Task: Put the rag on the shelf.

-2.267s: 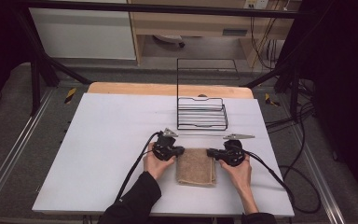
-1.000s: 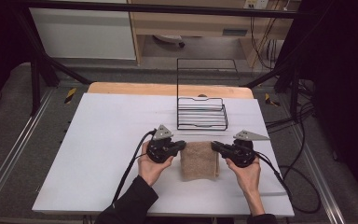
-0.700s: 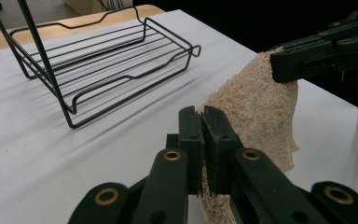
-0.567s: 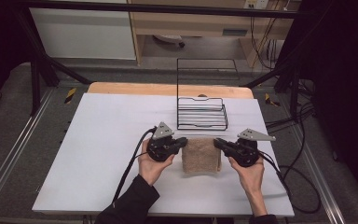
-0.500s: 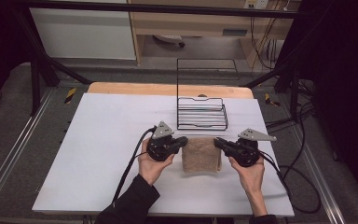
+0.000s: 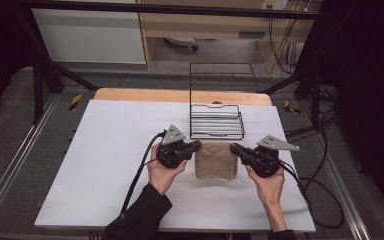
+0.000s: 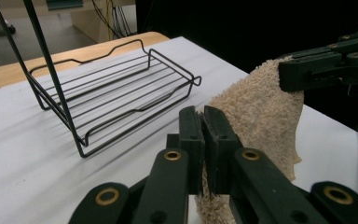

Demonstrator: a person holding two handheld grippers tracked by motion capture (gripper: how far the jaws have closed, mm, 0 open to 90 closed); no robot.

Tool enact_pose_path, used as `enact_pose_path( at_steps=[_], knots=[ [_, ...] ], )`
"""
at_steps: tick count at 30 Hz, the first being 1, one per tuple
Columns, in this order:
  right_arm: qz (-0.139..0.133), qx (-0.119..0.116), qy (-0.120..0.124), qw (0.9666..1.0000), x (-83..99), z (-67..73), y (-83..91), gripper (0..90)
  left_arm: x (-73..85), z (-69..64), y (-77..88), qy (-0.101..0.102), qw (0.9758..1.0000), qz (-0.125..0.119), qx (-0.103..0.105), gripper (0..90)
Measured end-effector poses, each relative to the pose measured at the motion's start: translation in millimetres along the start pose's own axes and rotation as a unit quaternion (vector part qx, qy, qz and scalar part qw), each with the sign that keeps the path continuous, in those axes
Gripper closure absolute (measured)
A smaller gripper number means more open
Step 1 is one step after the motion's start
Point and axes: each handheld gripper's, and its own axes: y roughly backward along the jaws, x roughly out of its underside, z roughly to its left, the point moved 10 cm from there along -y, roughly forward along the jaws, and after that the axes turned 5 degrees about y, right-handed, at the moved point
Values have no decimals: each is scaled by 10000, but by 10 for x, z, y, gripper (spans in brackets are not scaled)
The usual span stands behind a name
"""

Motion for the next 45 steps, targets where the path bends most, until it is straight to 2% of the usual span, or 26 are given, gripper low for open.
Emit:
enact_pose_path(
  at_steps=[10, 15, 23, 45],
  knots=[
    [-179, 92, 65, 9998, -109, 14, 5, 848, -120, 24, 39, 28, 9999, -140, 0, 865],
    [-308, 157, 79, 9994, -205, 7, 13, 849, -231, 21, 72, -46, 9997, -250, -18, 866],
    [-498, 235, 143, 9984, -367, 3, 22, 849, -368, 37, 107, -52, 9991, -411, -20, 867],
    [-1025, 407, 320, 9934, -869, -32, 128, 850, -852, 5, 235, -158, 9951, -978, 4, 867]
  ],
)
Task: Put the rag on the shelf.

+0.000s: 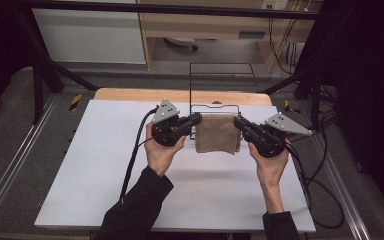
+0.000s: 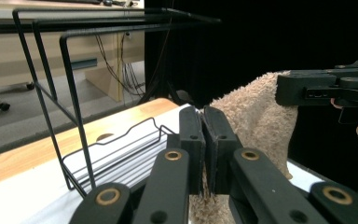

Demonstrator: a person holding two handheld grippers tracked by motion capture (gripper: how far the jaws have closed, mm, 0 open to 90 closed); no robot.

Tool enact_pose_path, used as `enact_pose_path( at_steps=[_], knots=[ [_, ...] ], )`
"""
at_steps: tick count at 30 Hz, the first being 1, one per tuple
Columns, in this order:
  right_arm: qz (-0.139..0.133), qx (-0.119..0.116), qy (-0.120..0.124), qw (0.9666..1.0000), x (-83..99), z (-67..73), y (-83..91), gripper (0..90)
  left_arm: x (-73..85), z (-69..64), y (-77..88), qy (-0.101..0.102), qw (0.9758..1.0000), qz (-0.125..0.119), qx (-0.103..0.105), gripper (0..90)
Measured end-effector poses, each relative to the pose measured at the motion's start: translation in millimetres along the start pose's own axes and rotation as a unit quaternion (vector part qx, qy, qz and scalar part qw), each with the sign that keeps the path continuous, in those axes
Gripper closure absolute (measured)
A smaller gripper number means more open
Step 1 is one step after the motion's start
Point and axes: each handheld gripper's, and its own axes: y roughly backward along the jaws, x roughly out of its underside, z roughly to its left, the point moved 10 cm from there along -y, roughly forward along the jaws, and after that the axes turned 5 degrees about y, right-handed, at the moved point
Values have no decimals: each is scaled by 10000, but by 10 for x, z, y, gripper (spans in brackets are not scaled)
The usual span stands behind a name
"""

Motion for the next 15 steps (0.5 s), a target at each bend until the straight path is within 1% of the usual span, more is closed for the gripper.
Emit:
enact_pose_path(
  at_steps=[7, 8, 10, 15],
  knots=[
    [-105, 53, 14, 9999, -110, -28, -10, 850, -120, 5, -11, -34, 10000, -94, -7, 867],
    [-132, 67, 50, 9999, -144, -38, -16, 850, -160, 9, -17, -53, 9999, -118, -18, 867],
    [-158, 87, 73, 9998, -185, -51, -21, 850, -180, 9, -19, -40, 9999, -138, -10, 868],
    [-219, 126, 114, 9996, -272, -72, -36, 850, -288, 16, -25, -66, 9997, -239, -16, 867]
  ],
)
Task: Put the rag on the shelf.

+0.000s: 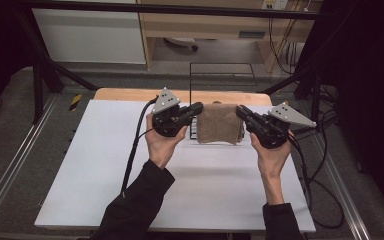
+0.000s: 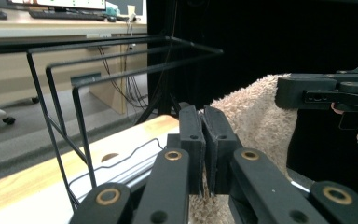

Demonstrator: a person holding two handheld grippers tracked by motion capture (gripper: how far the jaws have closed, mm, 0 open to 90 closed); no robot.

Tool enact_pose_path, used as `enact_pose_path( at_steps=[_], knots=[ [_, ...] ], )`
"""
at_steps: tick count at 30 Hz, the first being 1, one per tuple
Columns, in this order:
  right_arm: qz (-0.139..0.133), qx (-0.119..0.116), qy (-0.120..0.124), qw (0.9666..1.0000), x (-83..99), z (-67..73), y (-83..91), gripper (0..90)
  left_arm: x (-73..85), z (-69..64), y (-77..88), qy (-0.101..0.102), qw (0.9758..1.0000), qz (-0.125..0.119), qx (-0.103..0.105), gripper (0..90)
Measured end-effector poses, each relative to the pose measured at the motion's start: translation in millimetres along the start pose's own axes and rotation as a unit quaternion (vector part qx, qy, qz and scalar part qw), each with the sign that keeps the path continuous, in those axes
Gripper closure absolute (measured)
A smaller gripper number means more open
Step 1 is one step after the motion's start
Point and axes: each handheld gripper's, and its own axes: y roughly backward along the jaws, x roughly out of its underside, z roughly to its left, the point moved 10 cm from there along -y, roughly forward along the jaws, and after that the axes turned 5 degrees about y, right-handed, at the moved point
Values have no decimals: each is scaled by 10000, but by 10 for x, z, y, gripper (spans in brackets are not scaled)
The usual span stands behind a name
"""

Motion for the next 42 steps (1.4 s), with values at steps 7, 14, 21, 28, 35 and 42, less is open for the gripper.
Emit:
enact_pose_path(
  at_steps=[7, 14, 21, 28, 35, 42],
  knots=[
    [-108, 68, 55, 9999, -142, -31, -35, 851, -164, 21, -15, -15, 9999, -155, -12, 868],
    [-239, 127, 134, 9995, -320, -62, -57, 851, -321, 36, -29, -51, 9996, -266, -14, 867],
    [-357, 195, 203, 9990, -491, -118, -62, 850, -509, 27, -60, -149, 9991, -383, -41, 868],
    [-398, 258, 259, 9985, -633, -169, -77, 850, -656, 36, -107, -149, 9988, -466, -45, 868],
    [-461, 315, 288, 9980, -770, -202, -108, 851, -782, 63, -126, -142, 9984, -546, -56, 868],
    [-494, 350, 364, 9975, -923, -220, -160, 851, -921, 115, -143, -87, 9980, -618, -70, 867]
  ],
)
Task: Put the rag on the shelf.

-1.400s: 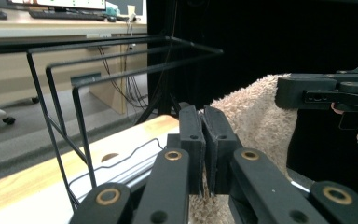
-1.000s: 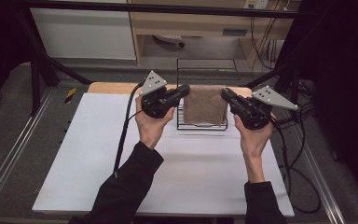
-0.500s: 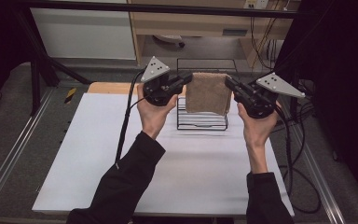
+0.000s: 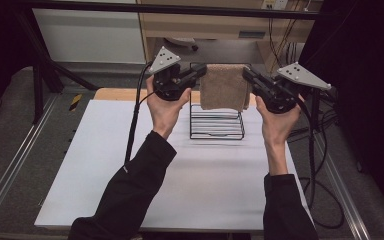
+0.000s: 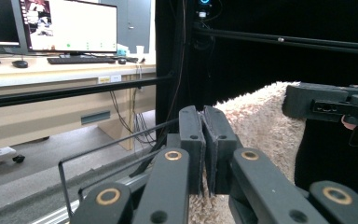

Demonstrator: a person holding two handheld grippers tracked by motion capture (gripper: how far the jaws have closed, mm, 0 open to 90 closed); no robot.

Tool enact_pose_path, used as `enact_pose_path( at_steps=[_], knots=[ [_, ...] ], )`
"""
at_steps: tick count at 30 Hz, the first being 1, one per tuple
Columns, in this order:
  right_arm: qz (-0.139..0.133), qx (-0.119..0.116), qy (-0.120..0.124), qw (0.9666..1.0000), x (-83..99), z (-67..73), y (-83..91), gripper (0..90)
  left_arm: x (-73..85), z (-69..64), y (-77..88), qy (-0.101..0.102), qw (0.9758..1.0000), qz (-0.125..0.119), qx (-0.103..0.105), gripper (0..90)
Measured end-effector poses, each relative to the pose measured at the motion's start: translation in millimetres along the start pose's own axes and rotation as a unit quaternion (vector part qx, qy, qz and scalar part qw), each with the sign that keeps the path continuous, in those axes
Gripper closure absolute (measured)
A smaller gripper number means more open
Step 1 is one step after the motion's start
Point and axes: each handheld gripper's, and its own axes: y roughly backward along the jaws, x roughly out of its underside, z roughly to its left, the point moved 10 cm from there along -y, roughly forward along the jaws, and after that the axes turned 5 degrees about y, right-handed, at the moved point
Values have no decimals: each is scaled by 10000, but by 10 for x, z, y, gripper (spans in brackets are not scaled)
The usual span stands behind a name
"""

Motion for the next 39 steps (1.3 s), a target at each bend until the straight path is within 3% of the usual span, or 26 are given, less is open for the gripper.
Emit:
enact_pose_path(
  at_steps=[23, 32, 39],
  knots=[
    [-169, 79, 98, 9998, -302, -153, -174, 851, -342, 73, -149, -109, 9997, -165, -148, 867],
    [-209, 140, 96, 9996, -375, -219, -260, 850, -429, 138, -229, -223, 9994, -168, -227, 867],
    [-168, 153, 91, 9997, -344, -286, -390, 851, -422, 241, -321, -188, 9992, -158, -313, 868]
  ],
)
